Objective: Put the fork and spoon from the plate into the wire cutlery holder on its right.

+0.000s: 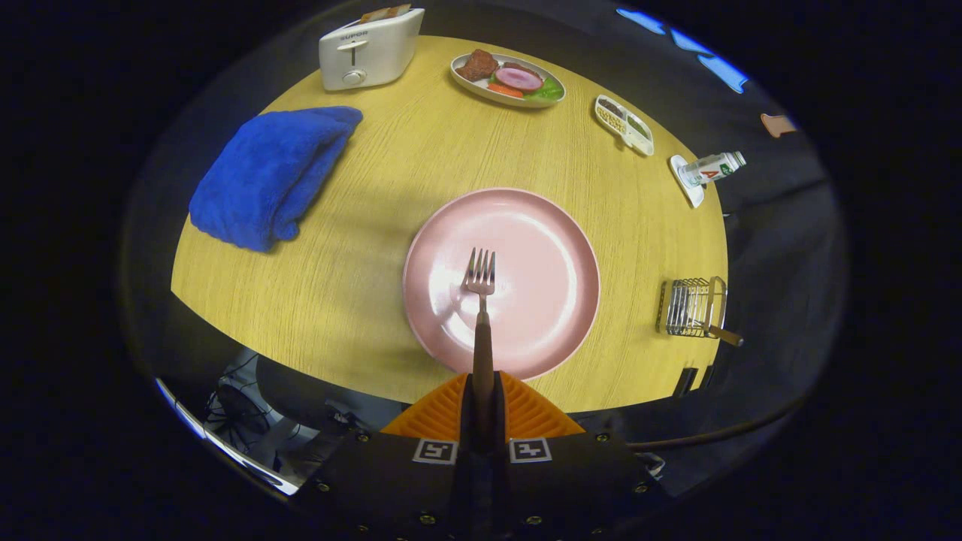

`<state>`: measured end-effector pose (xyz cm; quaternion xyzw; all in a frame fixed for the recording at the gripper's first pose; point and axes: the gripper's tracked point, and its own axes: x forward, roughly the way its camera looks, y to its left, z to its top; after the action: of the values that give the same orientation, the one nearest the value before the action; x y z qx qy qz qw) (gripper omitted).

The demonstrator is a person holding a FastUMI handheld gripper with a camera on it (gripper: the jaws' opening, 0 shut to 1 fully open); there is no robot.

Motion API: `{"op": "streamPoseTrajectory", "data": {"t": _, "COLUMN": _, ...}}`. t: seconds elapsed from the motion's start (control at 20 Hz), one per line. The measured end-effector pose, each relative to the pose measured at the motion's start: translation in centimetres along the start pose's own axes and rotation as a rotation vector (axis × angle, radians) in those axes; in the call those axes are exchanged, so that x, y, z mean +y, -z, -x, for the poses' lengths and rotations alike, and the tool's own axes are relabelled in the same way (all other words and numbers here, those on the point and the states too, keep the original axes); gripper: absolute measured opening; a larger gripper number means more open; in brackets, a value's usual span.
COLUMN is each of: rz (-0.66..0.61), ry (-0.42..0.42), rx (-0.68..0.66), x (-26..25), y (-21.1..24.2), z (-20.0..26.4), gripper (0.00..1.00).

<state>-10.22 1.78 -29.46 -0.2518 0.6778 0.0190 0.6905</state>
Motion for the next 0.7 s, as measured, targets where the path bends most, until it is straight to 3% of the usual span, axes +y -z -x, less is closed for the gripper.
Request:
{"op": "streamPoseTrajectory", "data": {"t": 0.35, "rz": 0.008, "ry": 0.071, "rx": -0.039, "x": -3.1, "y": -2.4, "z": 2.3, "gripper": 0.11}}
{"op": "streamPoseTrajectory", "data": {"t": 0.7, "rz": -0.151, "ry": 0.113, "rx": -0.068, "x": -8.4, "y": -3.2, "z": 5.3, "gripper": 0.11}}
